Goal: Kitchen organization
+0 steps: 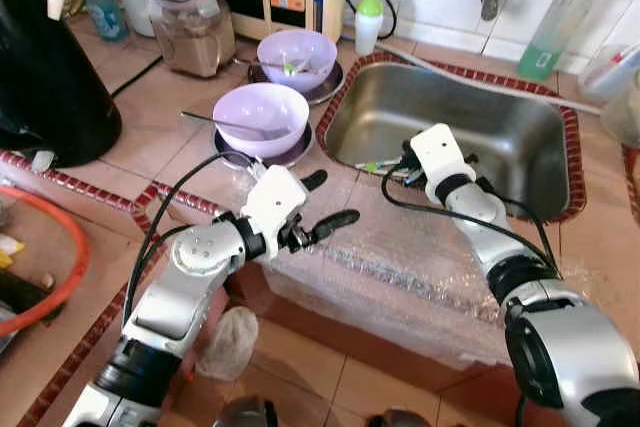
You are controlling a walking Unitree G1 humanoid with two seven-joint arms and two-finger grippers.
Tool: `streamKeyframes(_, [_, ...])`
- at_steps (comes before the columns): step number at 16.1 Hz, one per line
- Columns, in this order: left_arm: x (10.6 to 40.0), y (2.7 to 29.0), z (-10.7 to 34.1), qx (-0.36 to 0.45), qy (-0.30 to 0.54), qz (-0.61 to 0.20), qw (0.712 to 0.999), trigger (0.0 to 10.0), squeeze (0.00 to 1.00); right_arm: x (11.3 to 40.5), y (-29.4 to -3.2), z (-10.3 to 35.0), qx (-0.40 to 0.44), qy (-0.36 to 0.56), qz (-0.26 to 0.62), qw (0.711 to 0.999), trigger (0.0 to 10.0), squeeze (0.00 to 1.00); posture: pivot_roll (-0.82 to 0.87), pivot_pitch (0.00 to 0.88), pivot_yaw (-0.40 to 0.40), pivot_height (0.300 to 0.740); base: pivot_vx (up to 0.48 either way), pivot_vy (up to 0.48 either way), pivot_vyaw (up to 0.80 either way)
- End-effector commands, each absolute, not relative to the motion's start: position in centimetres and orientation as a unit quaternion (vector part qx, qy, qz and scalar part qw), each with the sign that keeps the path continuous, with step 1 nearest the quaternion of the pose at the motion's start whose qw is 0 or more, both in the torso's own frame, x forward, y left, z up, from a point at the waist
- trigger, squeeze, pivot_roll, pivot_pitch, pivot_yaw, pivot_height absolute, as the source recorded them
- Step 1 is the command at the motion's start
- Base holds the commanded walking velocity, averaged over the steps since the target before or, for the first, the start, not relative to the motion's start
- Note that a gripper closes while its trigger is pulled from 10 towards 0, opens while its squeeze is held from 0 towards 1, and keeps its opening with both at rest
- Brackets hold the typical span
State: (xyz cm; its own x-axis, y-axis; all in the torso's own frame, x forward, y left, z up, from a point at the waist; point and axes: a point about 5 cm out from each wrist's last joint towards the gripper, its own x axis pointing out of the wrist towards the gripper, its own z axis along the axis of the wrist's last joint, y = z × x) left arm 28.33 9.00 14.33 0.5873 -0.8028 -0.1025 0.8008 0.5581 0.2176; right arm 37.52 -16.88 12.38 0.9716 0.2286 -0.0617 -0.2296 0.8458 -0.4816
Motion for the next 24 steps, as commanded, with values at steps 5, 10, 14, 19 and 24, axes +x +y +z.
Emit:
streamKeyframes(5, [29.1,10.0,16.3,0.132,-0.073,-0.37,0.917,10.0,1.0,37.0,-17.2,11.8,-0.21,-0.003,0.117,0.971,10.0,1.0,0.04,0.082,0.02,0.74,0.0,0.0,0.0])
streamKeyframes(10, [30.4,13.5,19.0,0.066,-0.155,-0.165,0.972,10.0,1.0,34.6,-17.1,10.6,-0.173,-0.056,0.13,0.975,10.0,1.0,0.03,0.072,-0.008,0.74,0.0,0.0,0.0])
streamKeyframes(14, [31.5,16.9,19.7,0.043,-0.172,-0.042,0.983,10.0,1.0,32.2,-16.4,10.6,-0.169,-0.105,0.153,0.968,10.0,1.0,0.01,0.08,-0.002,0.74,0.0,0.0,0.0])
streamKeyframes(19, [34.0,18.7,19.5,-0.069,-0.127,0.024,0.989,10.0,1.0,29.5,-15.2,10.5,-0.131,-0.101,0.189,0.968,10.0,0.0,-0.04,0.093,0.002,0.74,0.0,0.0,0.0])
streamKeyframes(24, [36.4,18.3,18.3,-0.19,-0.067,0.025,0.979,10.0,0.0,27.7,-12.7,11.5,-0.144,-0.11,0.248,0.951,10.0,0.0,-0.07,0.09,0.0,0.74,0.0,0.0,0.0])
